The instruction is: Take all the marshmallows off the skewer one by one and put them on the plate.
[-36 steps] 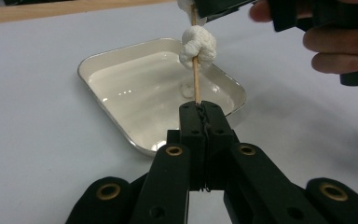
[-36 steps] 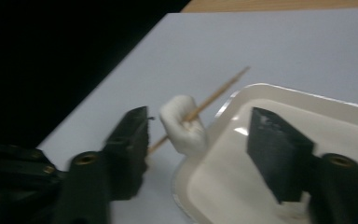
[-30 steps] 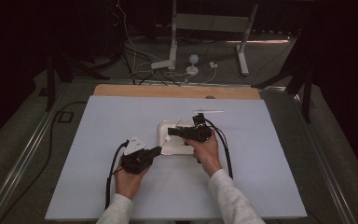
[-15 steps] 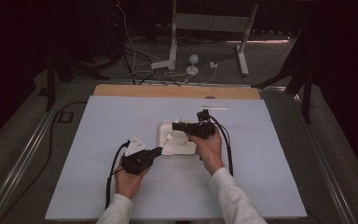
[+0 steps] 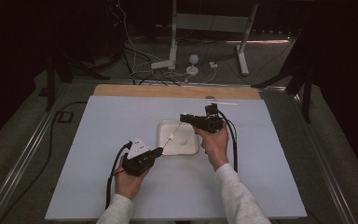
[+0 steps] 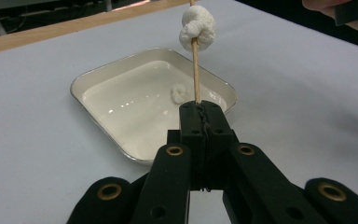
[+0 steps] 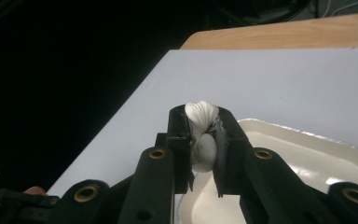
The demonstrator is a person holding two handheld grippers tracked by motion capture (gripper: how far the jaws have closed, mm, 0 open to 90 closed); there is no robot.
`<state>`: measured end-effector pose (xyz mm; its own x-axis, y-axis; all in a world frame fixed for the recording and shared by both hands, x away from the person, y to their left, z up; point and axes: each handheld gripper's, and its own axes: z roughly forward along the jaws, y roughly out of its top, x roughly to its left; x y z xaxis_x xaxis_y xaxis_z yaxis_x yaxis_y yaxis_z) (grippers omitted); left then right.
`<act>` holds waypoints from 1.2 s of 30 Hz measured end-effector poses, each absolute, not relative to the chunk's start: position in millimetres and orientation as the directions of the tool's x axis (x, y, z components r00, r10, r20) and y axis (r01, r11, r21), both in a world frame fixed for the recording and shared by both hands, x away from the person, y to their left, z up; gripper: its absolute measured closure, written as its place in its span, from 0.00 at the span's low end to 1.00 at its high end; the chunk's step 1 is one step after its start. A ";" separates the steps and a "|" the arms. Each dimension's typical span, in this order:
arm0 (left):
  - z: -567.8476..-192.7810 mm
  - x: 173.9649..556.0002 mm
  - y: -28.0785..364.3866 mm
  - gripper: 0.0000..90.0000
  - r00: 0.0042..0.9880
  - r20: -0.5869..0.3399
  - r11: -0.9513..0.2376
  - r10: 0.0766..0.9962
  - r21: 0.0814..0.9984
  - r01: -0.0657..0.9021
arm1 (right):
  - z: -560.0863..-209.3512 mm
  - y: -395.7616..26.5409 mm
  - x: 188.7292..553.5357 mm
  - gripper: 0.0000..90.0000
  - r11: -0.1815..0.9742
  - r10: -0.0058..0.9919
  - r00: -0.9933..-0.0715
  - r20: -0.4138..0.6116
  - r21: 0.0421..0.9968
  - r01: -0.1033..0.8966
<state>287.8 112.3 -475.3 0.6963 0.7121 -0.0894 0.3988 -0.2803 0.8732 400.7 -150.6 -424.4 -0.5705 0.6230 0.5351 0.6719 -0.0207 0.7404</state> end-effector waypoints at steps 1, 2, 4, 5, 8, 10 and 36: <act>-475.4 287.7 112.1 1.00 0.696 -0.082 -0.285 0.713 0.873 0.395 | -423.6 -150.7 400.9 0.88 -0.021 0.630 -0.568 0.530 0.743 0.669; -475.1 287.5 112.4 1.00 0.696 -0.081 -0.285 0.713 0.873 0.395 | -423.0 -150.4 401.4 0.88 -0.014 0.633 -0.571 0.523 0.745 0.667; -474.1 287.1 113.2 1.00 0.696 -0.077 -0.290 0.714 0.872 0.394 | -422.8 -150.6 402.3 0.88 -0.015 0.636 -0.571 0.518 0.748 0.663; -473.9 286.9 113.4 1.00 0.696 -0.074 -0.291 0.714 0.873 0.391 | -422.5 -150.8 403.0 0.88 -0.017 0.636 -0.569 0.521 0.746 0.665; -473.6 286.6 112.9 1.00 0.691 -0.059 -0.302 0.720 0.870 0.390 | -421.6 -153.7 405.3 0.88 -0.036 0.641 -0.554 0.530 0.743 0.669; -477.2 286.2 114.0 1.00 0.686 -0.036 -0.335 0.727 0.853 0.400 | -417.0 -166.4 406.9 0.89 -0.104 0.673 -0.517 0.529 0.760 0.642; -476.6 293.8 128.7 1.00 0.627 -0.144 -0.205 0.766 0.869 0.450 | -451.2 -156.7 381.7 0.84 0.202 0.719 -0.611 0.331 0.741 0.640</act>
<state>293.8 128.7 -476.6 0.6269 0.7657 -0.1439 0.4497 -0.2048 0.8694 381.7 -156.7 -451.2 -0.6108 0.7191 0.3314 0.6403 0.2023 0.7411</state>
